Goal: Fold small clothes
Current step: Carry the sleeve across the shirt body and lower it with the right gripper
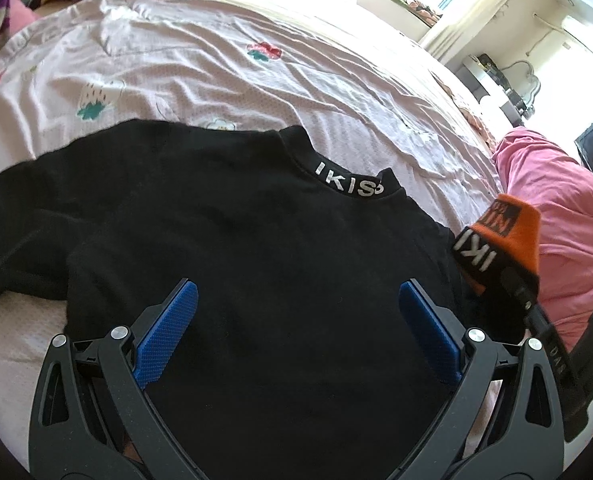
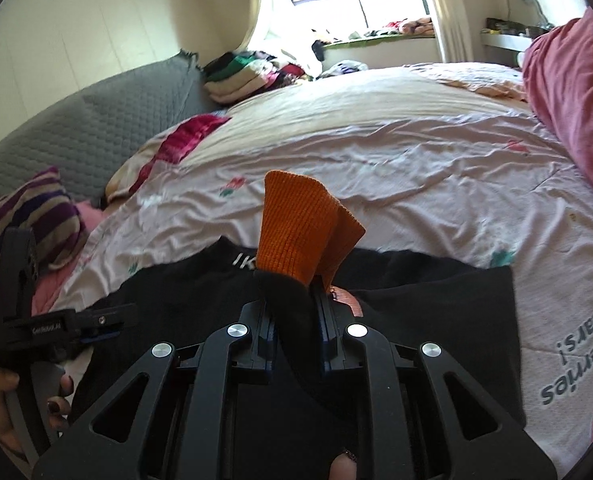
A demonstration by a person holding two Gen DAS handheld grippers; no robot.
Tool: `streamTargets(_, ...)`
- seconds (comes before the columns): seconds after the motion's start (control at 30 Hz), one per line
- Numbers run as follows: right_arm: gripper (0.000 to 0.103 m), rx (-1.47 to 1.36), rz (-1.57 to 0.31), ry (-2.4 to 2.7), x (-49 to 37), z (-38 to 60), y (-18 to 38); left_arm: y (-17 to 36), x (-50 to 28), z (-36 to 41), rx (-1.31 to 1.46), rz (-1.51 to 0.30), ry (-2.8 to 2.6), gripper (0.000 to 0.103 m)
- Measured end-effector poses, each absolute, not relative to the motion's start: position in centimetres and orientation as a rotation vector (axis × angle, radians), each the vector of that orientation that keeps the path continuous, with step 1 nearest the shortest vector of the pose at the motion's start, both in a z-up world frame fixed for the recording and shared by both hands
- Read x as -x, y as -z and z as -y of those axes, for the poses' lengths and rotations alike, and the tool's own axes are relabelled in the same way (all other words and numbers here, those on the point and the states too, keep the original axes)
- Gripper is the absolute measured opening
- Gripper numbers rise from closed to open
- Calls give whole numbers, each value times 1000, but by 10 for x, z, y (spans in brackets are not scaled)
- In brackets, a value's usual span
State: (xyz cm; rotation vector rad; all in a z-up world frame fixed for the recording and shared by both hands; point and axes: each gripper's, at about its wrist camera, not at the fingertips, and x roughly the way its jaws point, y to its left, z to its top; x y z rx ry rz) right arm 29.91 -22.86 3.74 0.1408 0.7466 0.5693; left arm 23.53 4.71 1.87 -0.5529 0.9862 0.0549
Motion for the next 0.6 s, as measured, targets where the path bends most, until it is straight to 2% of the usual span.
streamTargets(0.03, 29, -148, -755, -585, -298, 227, -36, -16, -236, -47, 573, -989, -46, 95)
streamTargets(0.1, 45, -163, -760, -629, -295, 225, -34, -12, -236, -48, 619, -990, -24, 95)
streamTargets(0.13, 48, -167, -760, -650, -293, 225, -35, -9, -237, -48, 635, -990, -17, 95)
streamTargets(0.4, 52, -226, -755, -624, -289, 245, -38, 1, -241, -26, 650, -1007, 69, 92)
streamTargets(0.5, 52, -258, -769, -552, -294, 263, -35, 7, -244, -10, 652, -1030, 126, 73)
streamTargets(0.53, 52, -266, -769, -536, -294, 269, -34, 13, -247, -1, 663, -1051, 162, 63)
streamTargets(0.6, 52, -283, -767, -506, -293, 280, -34, 20, -252, 11, 664, -1078, 198, 58)
